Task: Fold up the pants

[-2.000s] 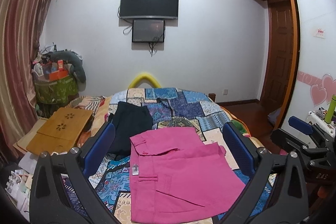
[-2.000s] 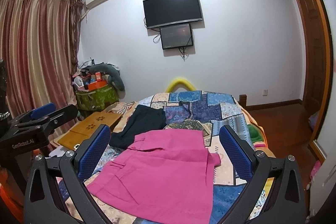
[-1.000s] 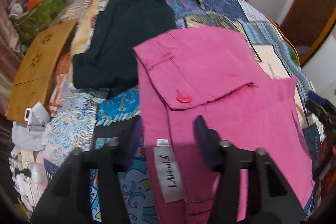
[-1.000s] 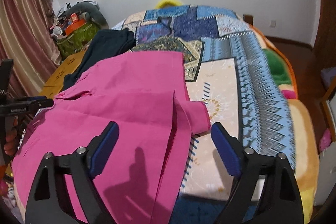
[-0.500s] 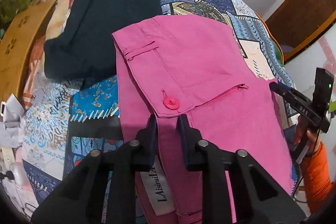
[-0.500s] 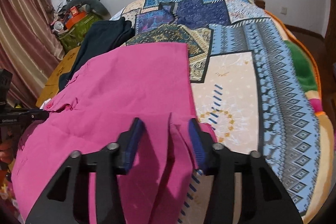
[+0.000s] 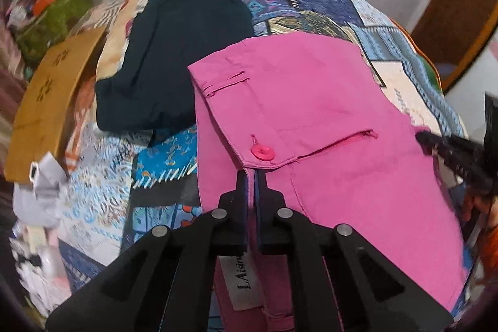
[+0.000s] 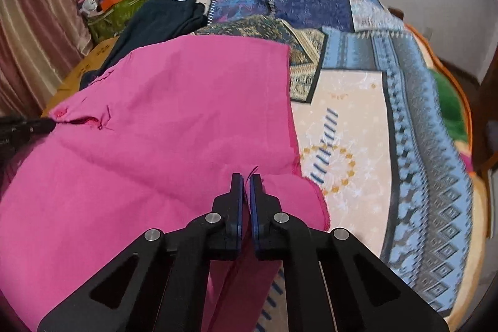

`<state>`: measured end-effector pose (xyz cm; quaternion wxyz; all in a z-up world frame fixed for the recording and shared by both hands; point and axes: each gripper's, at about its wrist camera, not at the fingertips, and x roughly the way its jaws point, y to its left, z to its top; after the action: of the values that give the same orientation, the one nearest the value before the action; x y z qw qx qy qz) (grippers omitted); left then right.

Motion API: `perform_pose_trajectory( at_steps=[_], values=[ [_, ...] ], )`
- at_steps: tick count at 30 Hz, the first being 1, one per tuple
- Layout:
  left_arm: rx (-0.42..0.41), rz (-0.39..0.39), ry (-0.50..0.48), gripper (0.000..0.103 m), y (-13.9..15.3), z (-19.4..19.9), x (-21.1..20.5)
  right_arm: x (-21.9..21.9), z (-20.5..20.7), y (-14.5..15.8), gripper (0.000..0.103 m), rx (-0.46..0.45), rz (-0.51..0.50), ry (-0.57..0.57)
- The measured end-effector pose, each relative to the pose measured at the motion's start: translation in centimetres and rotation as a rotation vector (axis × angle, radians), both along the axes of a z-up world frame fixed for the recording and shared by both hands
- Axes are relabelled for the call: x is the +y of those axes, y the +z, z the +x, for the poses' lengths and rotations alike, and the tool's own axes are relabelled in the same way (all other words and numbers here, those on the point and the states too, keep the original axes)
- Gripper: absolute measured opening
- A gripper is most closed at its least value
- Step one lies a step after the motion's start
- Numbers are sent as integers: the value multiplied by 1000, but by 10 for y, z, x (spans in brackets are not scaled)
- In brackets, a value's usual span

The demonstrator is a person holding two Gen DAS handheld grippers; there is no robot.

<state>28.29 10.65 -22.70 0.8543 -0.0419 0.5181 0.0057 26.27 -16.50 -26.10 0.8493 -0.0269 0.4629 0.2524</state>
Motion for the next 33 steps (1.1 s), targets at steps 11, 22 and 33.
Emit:
perform_pose_trajectory(
  at_steps=[11, 22, 33],
  values=[
    [-6, -20, -33, 8, 13, -4, -1, -1, -8, 12, 9, 52, 38, -51],
    [-66, -47, -12, 30, 45, 19, 14, -22, -10, 53, 35, -81, 46, -107],
    [72, -144, 26, 50, -5, 53, 30, -41, 22, 10, 44, 26, 44, -189]
  ],
)
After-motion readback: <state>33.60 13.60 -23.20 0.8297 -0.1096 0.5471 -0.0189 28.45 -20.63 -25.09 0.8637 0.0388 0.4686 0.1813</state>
